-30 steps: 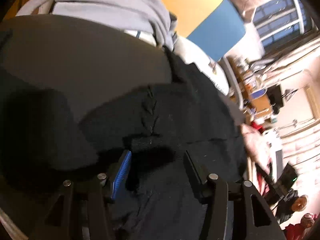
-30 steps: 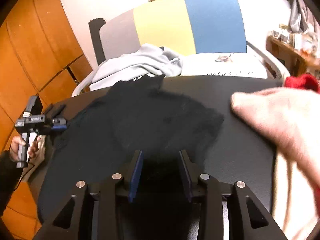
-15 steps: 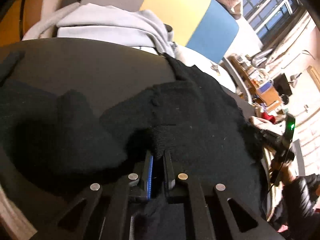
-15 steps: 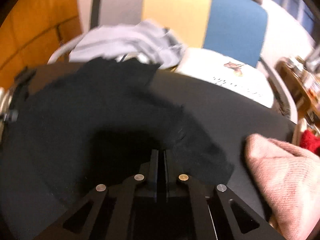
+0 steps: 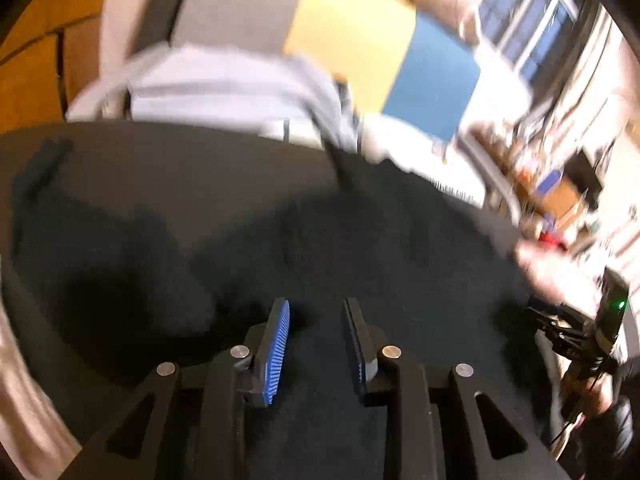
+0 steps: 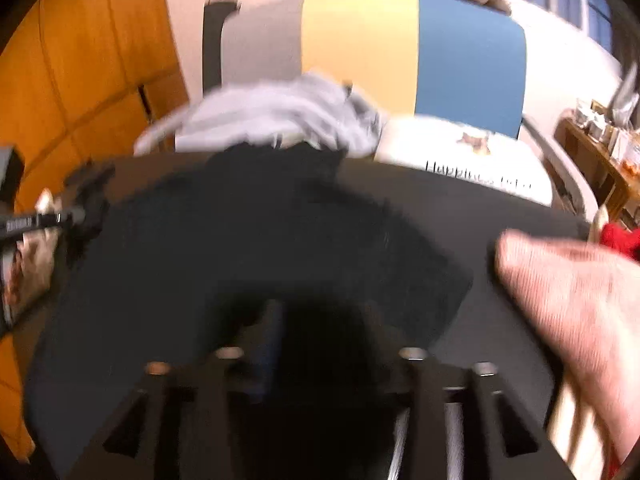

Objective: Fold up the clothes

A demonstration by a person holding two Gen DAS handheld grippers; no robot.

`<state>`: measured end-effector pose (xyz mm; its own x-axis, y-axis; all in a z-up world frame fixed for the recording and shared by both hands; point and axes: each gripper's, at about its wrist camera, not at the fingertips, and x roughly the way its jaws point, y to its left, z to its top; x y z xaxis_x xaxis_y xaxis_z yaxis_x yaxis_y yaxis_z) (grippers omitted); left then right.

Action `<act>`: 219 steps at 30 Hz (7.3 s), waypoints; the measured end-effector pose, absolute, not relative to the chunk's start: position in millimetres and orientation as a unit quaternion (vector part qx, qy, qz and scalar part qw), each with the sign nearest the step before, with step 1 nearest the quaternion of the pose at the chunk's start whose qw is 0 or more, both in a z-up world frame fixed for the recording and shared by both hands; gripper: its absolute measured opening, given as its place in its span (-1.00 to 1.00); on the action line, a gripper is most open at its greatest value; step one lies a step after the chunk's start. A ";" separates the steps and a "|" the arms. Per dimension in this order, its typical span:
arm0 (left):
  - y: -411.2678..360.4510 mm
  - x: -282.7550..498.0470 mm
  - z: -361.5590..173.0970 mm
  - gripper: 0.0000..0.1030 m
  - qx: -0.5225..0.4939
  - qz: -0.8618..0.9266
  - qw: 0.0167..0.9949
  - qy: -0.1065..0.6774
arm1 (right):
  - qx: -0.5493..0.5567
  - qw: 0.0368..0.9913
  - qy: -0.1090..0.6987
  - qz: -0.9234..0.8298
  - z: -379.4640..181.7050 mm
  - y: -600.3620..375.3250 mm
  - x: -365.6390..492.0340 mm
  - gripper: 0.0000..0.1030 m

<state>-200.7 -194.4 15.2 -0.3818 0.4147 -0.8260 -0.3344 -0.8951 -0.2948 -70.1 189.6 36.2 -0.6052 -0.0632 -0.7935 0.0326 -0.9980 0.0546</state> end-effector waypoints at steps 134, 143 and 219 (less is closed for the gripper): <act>-254.1 -172.7 41.5 0.07 -0.470 0.829 0.236 -0.192 | 0.346 -0.008 -0.105 -0.932 67.2 177.0 -51.8 0.53; -391.1 -264.5 98.7 0.18 -0.471 0.862 0.001 -0.190 | 0.358 0.041 -0.023 -0.933 59.9 111.4 -88.7 0.64; -218.3 -108.1 13.3 -0.30 -0.458 0.774 0.345 -0.269 | 0.383 0.080 -0.075 -0.917 56.1 133.0 -78.5 0.25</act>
